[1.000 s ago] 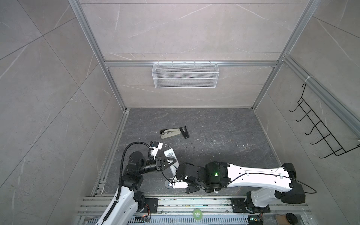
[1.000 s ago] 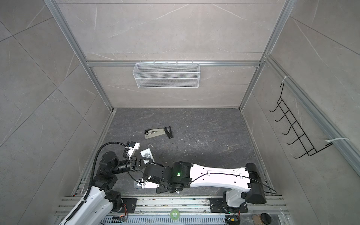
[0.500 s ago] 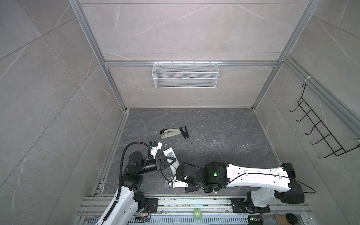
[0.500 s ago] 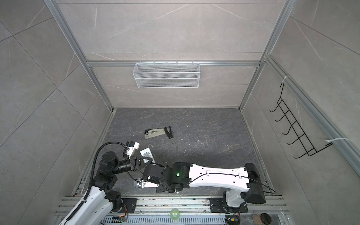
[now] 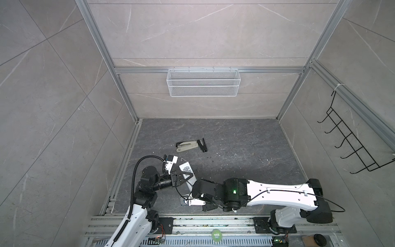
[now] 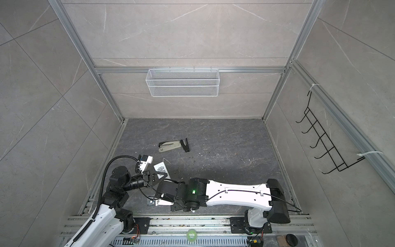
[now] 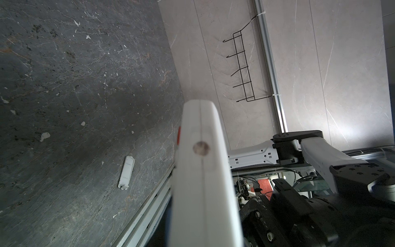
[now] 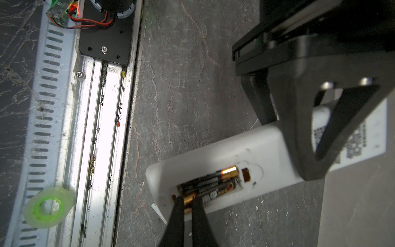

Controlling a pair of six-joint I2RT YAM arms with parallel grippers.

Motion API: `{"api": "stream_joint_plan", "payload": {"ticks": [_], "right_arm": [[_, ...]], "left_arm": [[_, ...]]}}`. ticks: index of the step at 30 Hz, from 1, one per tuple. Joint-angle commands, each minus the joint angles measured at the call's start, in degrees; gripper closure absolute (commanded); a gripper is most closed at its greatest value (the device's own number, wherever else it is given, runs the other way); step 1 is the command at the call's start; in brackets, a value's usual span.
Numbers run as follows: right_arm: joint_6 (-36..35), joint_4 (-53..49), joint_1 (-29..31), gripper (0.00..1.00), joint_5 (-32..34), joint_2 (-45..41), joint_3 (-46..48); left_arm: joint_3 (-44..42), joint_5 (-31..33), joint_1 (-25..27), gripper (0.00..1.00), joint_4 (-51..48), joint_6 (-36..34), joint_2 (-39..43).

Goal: Load the batteries into the remote control

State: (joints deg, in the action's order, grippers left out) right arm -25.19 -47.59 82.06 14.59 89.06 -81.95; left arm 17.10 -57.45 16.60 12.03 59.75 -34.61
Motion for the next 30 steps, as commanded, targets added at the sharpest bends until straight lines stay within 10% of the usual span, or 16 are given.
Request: {"api": "stream_joint_plan", "payload": {"ticks": [1, 30], "right_arm": [[1.6, 4.7, -1.5, 0.89, 3.6, 3.2, 1.3], [1.0, 1.9, -1.6, 0.89, -5.1, -0.8, 5.3]], "left_arm": [[2.1, -11.5, 1.2, 1.00, 6.1, 4.9, 1.5], [2.0, -11.3, 1.3, 1.00, 6.2, 5.0, 1.3]]}}
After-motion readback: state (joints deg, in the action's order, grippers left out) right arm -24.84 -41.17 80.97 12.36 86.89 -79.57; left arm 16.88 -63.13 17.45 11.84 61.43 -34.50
